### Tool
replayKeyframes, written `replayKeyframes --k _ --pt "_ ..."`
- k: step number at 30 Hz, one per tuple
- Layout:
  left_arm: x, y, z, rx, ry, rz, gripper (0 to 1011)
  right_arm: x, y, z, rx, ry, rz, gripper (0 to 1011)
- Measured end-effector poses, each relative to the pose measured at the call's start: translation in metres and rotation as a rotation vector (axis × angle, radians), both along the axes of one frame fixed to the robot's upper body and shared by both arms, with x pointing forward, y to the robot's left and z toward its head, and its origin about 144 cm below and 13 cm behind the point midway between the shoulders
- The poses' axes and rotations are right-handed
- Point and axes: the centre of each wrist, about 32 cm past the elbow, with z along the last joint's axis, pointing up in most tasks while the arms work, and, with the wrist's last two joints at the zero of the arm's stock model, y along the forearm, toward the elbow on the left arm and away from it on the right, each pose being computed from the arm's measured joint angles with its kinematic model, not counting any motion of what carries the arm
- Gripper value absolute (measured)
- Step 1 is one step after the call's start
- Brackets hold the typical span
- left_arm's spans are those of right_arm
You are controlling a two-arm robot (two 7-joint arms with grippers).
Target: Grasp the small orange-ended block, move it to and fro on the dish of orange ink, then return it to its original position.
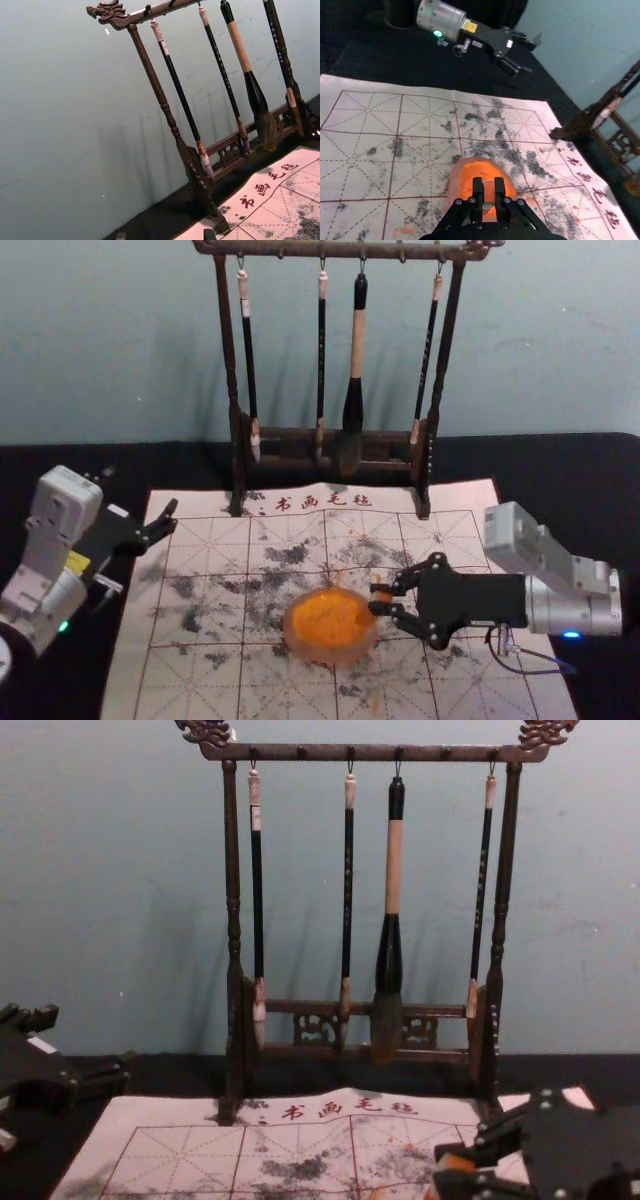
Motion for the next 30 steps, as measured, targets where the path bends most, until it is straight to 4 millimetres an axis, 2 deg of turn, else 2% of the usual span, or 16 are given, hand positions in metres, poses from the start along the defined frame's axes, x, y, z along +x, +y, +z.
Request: replayKeyframes --k 30 --pt "0.000 0.000 0.000 0.000 0.000 0.000 1001 0.020 0.030 0.000 -0.058 0.033 0.059 111"
